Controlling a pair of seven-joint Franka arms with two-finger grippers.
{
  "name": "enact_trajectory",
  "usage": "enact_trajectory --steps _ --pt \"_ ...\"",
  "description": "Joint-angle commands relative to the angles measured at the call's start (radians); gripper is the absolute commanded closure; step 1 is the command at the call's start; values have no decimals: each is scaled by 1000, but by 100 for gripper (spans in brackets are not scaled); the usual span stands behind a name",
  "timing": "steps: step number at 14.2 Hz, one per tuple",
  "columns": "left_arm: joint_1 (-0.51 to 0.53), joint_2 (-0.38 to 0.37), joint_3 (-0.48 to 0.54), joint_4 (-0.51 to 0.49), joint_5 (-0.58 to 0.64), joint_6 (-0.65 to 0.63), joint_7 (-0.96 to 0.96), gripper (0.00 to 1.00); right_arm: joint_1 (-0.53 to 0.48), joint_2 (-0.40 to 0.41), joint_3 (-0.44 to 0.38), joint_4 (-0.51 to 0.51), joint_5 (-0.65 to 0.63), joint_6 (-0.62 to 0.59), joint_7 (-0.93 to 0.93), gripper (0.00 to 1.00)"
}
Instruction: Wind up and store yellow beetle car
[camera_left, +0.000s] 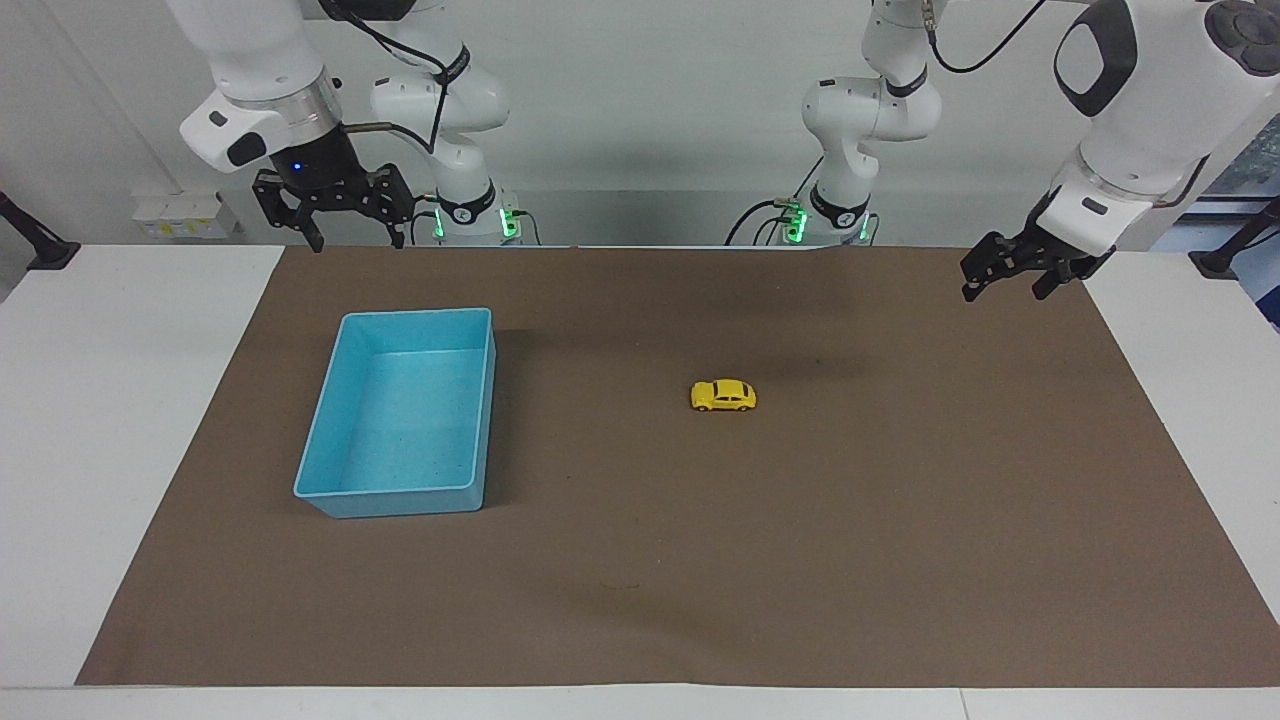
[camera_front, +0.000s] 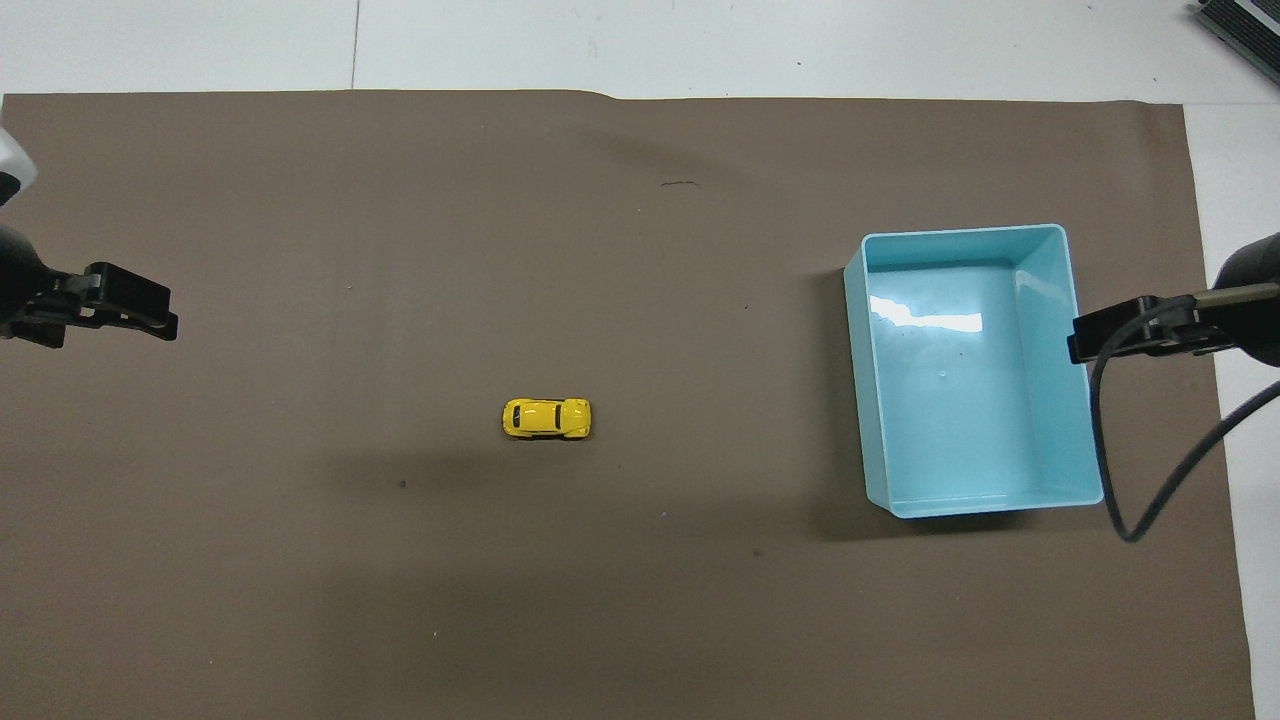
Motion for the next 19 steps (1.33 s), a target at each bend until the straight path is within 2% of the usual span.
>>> enact_trajectory --steps 1,5,8,12,16,19 --pt "17 -20 -12 -15 -1 -9 12 0 -7 -12 1 -7 14 1 15 0" --pt "12 -18 -13 -12 -4 -11 14 0 -7 -12 1 -7 14 1 15 0" --pt "15 -11 -13 -9 -1 57 8 0 -7 -12 1 -7 14 1 15 0" --pt "9 -20 -16 -25 0 64 46 0 -7 -12 1 -7 14 1 15 0" --pt "2 -14 -24 -23 -3 95 309 0 -7 -12 1 -7 14 1 15 0" --pt "-24 -15 -33 -26 -3 103 430 0 -7 -12 1 -7 14 1 15 0"
